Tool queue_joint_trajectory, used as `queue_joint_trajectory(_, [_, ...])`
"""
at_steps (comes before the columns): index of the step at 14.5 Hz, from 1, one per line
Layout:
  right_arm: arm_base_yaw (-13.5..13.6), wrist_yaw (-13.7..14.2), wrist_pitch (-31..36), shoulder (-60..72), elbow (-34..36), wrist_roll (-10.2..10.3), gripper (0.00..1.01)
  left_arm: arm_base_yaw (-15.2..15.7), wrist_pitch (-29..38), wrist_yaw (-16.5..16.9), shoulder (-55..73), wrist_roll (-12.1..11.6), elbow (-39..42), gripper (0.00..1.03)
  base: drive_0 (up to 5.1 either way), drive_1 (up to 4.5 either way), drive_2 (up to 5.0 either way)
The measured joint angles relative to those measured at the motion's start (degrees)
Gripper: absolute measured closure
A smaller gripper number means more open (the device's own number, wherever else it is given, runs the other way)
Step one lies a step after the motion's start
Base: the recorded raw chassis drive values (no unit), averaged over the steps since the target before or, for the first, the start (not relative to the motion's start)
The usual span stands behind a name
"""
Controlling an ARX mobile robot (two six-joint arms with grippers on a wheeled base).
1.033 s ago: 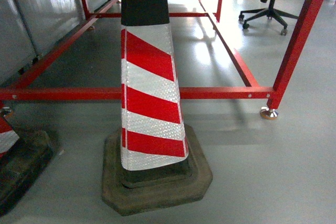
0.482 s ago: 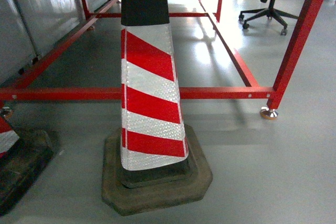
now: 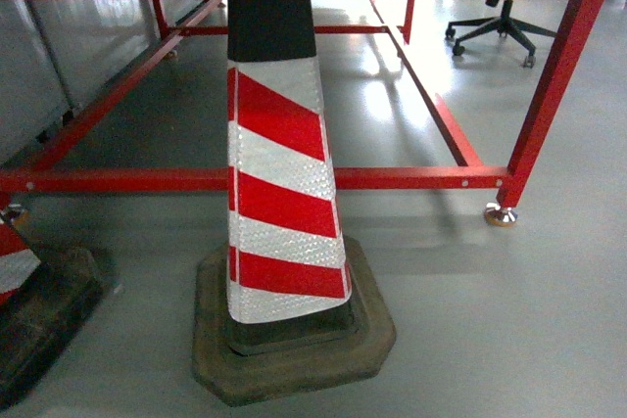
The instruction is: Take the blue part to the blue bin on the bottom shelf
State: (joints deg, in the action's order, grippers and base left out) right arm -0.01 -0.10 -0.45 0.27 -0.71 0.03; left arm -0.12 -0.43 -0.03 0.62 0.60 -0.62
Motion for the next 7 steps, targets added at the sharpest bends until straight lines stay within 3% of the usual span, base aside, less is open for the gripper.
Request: queue_joint_trajectory(7, [0.0, 0.0, 0.1, 0.0, 0.0, 0.0, 0.03, 0.0, 0.2, 0.0, 0.0, -0.2, 0.0, 0.05, 0.0, 0.00, 0.0])
